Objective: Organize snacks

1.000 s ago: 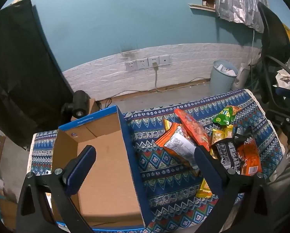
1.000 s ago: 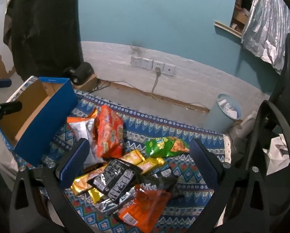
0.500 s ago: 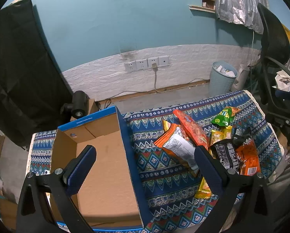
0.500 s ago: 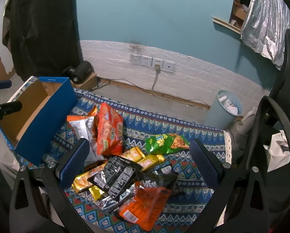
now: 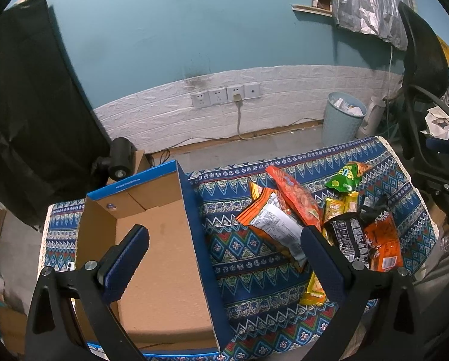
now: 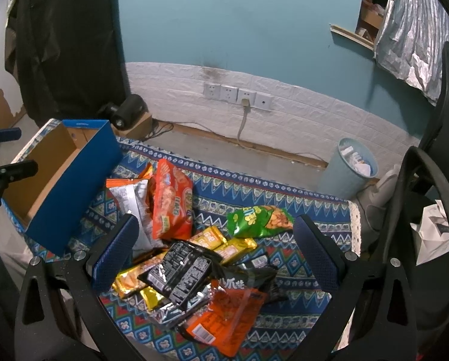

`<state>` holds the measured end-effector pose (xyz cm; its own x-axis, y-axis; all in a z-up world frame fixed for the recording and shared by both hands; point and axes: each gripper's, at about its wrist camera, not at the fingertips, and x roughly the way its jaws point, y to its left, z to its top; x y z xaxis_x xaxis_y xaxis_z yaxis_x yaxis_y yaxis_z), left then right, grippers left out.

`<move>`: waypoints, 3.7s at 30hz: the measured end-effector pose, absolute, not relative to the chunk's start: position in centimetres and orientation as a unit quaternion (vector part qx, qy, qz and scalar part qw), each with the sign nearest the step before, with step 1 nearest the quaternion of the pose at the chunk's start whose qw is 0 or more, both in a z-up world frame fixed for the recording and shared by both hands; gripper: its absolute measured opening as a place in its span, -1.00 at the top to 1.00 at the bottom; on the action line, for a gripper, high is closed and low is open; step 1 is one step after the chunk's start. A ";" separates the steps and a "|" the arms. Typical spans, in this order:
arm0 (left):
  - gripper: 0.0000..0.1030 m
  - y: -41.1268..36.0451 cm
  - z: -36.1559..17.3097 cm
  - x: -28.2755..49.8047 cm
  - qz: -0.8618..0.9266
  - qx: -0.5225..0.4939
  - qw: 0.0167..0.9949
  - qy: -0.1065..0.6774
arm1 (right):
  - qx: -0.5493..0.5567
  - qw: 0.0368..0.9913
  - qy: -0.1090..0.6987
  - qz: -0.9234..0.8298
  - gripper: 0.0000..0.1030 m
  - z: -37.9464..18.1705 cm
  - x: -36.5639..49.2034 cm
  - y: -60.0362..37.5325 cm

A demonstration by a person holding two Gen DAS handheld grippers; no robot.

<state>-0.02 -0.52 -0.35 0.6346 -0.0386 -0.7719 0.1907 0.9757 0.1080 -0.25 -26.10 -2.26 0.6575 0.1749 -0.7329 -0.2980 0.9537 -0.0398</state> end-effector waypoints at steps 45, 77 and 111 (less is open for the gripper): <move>-0.99 -0.4 -0.9 0.2 -0.070 0.088 0.893 0.436 | -0.092 0.901 0.401 0.136 -0.95 -2.5 -0.4 -25.6; -0.99 -0.7 -1.0 0.3 -0.074 0.086 0.890 0.442 | -0.096 0.898 0.409 0.129 -0.95 -2.8 -0.3 -25.9; -0.99 -6.9 -12.3 3.1 -0.075 0.131 0.804 0.576 | -0.009 0.802 0.595 0.051 -0.94 -17.2 1.1 -32.6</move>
<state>3.06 -6.86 -12.27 0.3256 0.0297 -0.9450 0.2723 0.9542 0.1237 1.10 -32.61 -17.25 0.2871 0.0702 -0.9553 -0.0925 0.9947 0.0453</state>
